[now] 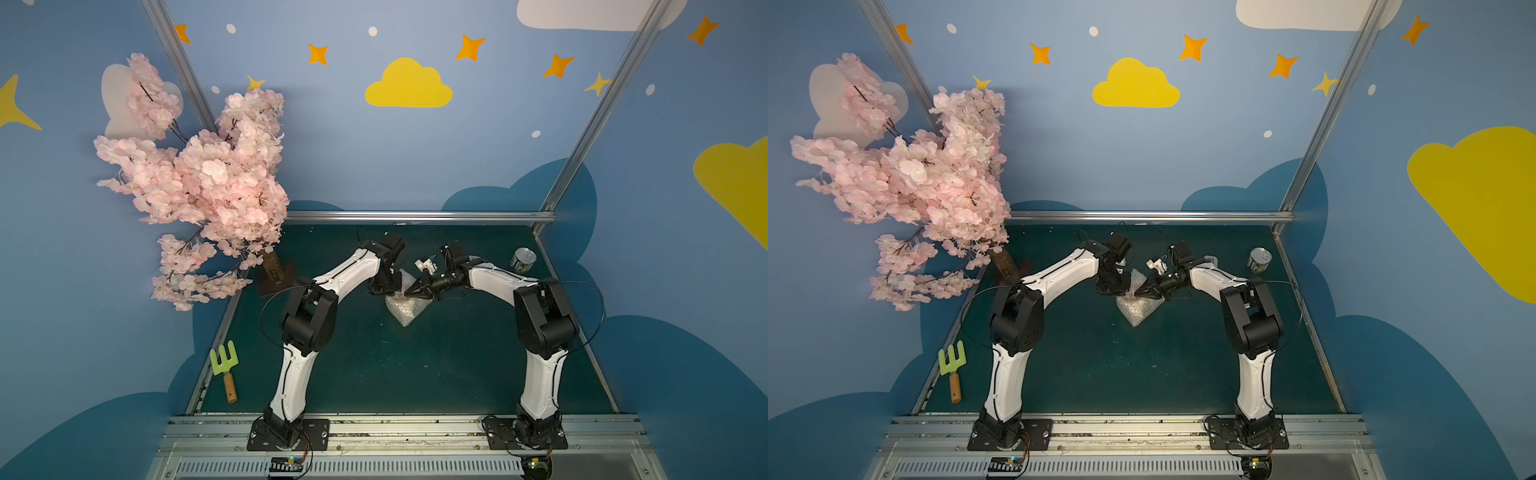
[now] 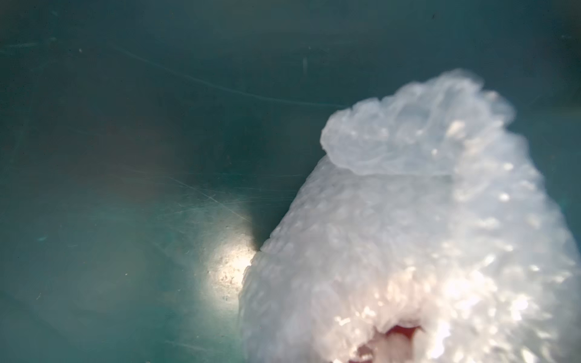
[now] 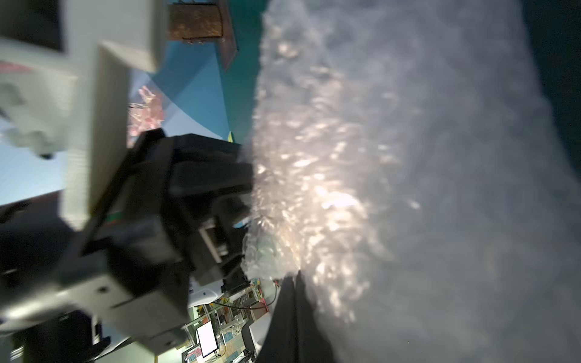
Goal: Wrap mugs in bubble wrap
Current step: Wrap the mug in bubble wrap.
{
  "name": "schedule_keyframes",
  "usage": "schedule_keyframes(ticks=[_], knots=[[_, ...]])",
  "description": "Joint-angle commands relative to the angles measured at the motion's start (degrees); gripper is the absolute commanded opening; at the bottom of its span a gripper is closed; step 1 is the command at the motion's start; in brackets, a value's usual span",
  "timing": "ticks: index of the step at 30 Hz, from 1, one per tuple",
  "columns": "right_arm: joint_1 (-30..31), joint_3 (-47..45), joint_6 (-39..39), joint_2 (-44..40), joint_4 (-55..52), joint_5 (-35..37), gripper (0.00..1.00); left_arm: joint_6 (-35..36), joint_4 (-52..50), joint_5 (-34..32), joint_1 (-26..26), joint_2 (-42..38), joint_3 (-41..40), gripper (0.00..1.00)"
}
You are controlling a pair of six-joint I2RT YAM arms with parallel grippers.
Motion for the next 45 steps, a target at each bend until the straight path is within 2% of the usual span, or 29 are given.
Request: schedule_keyframes(ticks=[1,5,12,16,21,28,31,34,41,45], knots=[[0.47,2.17,-4.82,1.66,-9.46,6.52,0.00,-1.01,0.51,1.04,-0.66,2.69,-0.10,0.08],[1.12,2.70,-6.56,2.11,-11.24,10.42,0.00,-1.98,1.78,0.76,-0.57,0.90,-1.23,0.12],[2.60,5.67,-7.38,3.90,-14.27,14.74,0.00,-4.30,11.76,2.93,-0.20,-5.81,-9.17,0.33],[3.01,5.33,-6.70,3.97,-13.44,15.13,0.00,-5.86,16.20,4.17,0.04,-8.85,-13.49,0.35],[3.42,6.01,-6.16,4.17,-13.68,15.71,0.00,-8.46,22.81,5.92,1.28,-13.29,-20.05,0.31],[3.69,6.96,-6.36,4.23,-14.99,16.24,0.00,-8.99,29.13,8.36,2.32,-17.23,-23.42,0.33],[3.70,7.46,-6.33,4.34,-15.26,16.33,0.00,-10.00,32.41,10.01,2.73,-18.48,-25.52,0.37],[3.77,7.84,-6.13,4.32,-15.26,16.32,0.00,-10.63,35.84,13.21,3.03,-18.57,-27.07,0.47],[3.93,7.99,-5.38,4.26,-15.00,16.44,0.00,-9.50,33.00,14.85,2.64,-14.81,-24.59,0.64],[4.15,8.21,-5.15,4.15,-14.82,16.41,0.00,-7.06,26.46,13.42,1.53,-11.81,-20.80,0.65]])
